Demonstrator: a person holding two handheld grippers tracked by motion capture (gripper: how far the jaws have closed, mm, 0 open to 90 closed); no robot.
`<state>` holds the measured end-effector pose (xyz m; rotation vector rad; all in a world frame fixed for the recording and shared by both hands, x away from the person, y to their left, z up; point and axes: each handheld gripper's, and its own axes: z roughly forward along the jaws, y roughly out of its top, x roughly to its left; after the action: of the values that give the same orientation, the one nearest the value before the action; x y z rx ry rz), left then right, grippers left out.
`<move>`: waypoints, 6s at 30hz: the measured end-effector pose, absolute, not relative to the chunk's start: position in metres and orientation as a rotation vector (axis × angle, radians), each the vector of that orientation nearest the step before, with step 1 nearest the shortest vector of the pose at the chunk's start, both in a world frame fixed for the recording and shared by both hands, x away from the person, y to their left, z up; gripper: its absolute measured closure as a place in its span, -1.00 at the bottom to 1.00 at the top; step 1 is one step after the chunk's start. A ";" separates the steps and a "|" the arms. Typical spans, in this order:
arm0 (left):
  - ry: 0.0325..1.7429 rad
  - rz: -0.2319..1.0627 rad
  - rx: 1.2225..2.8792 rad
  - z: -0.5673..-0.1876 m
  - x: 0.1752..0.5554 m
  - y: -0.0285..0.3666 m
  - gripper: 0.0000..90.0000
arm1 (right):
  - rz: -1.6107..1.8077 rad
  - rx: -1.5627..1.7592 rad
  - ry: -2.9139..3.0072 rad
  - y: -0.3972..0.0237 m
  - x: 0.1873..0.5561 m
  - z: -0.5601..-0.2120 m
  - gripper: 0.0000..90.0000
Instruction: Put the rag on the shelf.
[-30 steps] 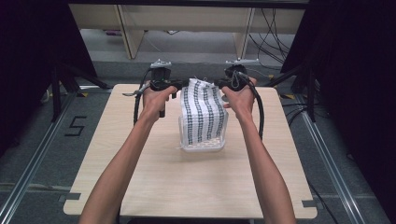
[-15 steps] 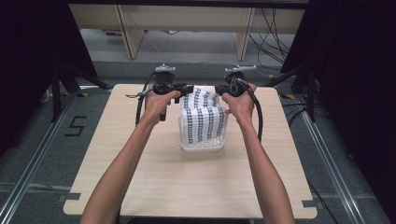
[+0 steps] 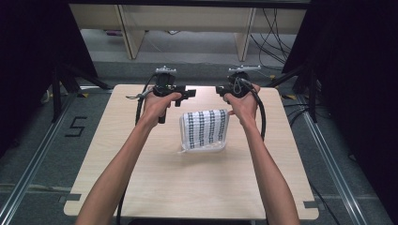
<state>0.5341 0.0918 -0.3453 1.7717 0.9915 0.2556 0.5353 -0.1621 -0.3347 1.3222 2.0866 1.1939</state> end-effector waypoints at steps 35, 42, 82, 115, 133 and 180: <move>0.934 0.270 1.812 -0.333 0.500 0.112 -0.36 | 1.278 1.193 2.123 -0.178 0.491 -0.319 -0.05; 0.917 0.259 1.829 -0.333 0.491 0.117 -0.43 | 1.305 1.163 2.140 -0.181 0.478 -0.317 -0.09; 0.863 0.244 1.818 -0.340 0.428 0.139 -0.60 | 1.380 1.096 2.140 -0.189 0.433 -0.318 -0.34; 0.820 0.205 1.809 -0.365 0.388 0.149 -0.61 | 1.438 1.104 2.125 -0.206 0.407 -0.340 -0.51; 0.804 0.167 1.811 -0.379 0.370 0.151 -0.61 | 1.440 1.091 2.130 -0.211 0.391 -0.356 -0.56; 0.793 0.238 1.969 -0.452 0.308 0.166 -0.61 | 1.337 1.102 2.301 -0.205 0.349 -0.415 -0.58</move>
<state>0.3085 0.1663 -0.4519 1.9687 0.7930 0.2378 0.3489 -0.2048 -0.4146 1.1024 2.3006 1.3367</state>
